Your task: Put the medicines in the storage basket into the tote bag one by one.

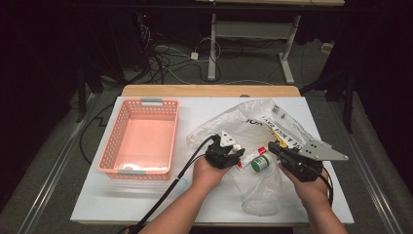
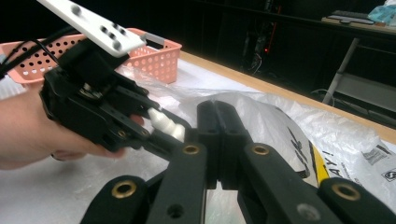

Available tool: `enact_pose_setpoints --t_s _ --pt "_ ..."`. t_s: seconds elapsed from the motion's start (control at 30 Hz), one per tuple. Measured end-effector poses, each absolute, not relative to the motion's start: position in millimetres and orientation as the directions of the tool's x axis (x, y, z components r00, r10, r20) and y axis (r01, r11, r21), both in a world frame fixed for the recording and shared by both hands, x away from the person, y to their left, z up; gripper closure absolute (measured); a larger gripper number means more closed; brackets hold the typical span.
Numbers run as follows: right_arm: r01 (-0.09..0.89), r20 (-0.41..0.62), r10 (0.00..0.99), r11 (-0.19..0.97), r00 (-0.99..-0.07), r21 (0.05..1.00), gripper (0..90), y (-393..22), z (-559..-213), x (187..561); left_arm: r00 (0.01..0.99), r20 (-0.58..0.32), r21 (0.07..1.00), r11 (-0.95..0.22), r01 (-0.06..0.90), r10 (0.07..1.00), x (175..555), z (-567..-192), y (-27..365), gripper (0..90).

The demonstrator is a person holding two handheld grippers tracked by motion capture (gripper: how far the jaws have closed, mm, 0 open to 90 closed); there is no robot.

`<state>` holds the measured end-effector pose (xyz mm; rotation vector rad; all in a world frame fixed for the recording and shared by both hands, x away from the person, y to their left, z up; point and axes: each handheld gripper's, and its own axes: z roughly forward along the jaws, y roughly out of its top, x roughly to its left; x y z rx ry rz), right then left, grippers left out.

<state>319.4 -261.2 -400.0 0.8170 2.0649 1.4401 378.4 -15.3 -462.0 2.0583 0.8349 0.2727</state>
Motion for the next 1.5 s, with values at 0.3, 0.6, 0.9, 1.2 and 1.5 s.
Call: enact_pose_setpoints --t_s 0.3,0.6,0.9,1.2,1.5 --pt "0.188 -0.054 0.717 0.254 -0.696 0.949 90.0 -260.9 -397.2 322.2 0.746 -0.097 0.78 -0.416 0.468 0.658 391.1 -467.9 -39.2 57.6" --pt "0.195 -0.05 0.716 0.255 -0.697 0.947 90.0 -262.3 -399.6 323.5 0.74 -0.106 0.781 -0.405 0.475 0.664 396.9 -477.1 -49.7 57.5" --pt "0.201 -0.049 0.715 0.261 -0.697 0.944 90.0 -261.3 -401.5 323.9 0.748 -0.136 0.781 -0.394 0.485 0.65 396.7 -474.6 -44.8 45.2" --pt "0.199 -0.051 0.712 0.263 -0.7 0.944 90.0 -259.7 -401.7 323.5 0.751 -0.136 0.781 -0.396 0.483 0.646 390.4 -472.9 -33.7 41.6" --pt "0.198 -0.054 0.712 0.266 -0.7 0.944 90.0 -260.7 -401.2 321.7 0.728 -0.036 0.784 -0.432 0.446 0.685 380.7 -470.5 -7.7 38.4"
